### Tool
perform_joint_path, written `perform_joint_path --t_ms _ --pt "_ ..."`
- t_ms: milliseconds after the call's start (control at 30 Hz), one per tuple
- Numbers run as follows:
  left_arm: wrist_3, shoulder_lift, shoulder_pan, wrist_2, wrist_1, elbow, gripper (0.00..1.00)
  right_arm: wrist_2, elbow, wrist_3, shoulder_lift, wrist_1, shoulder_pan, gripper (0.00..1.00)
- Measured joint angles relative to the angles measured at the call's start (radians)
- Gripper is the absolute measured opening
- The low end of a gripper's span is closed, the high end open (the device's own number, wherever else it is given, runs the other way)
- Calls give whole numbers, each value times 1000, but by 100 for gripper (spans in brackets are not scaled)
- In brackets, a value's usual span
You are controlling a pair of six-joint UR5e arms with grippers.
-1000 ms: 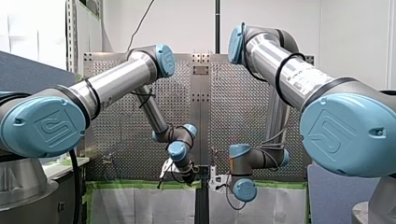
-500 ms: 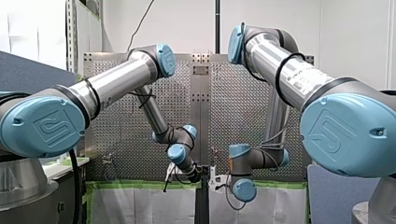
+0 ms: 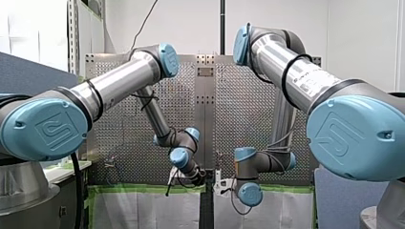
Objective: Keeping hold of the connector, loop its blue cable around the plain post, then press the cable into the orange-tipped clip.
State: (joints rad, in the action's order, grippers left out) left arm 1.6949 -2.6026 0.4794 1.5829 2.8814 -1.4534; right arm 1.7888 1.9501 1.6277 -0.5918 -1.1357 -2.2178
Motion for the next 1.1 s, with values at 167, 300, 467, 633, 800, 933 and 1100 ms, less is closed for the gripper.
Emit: perform_joint_path --t_ms 167,300,467,633,800,933,1100 --pt "12 32 -7 4 -50 -51 1 0 -3 0 0 -2 5 0" --pt "6 37 -6 2 -90 -90 1 1 -6 0 0 2 7 0" --pt "-11 41 -2 4 -125 -123 1 2 -7 -1 0 3 11 0" --pt "-25 68 1 28 -153 -163 1 3 -8 -1 -1 2 18 0" --pt "4 107 -3 40 -200 -202 1 4 -10 -1 0 1 26 0" --pt "11 114 -2 42 -226 -209 1 4 -10 -1 -1 1 31 0" --pt "11 116 2 45 -235 -210 1 5 -14 -1 -1 6 38 0"
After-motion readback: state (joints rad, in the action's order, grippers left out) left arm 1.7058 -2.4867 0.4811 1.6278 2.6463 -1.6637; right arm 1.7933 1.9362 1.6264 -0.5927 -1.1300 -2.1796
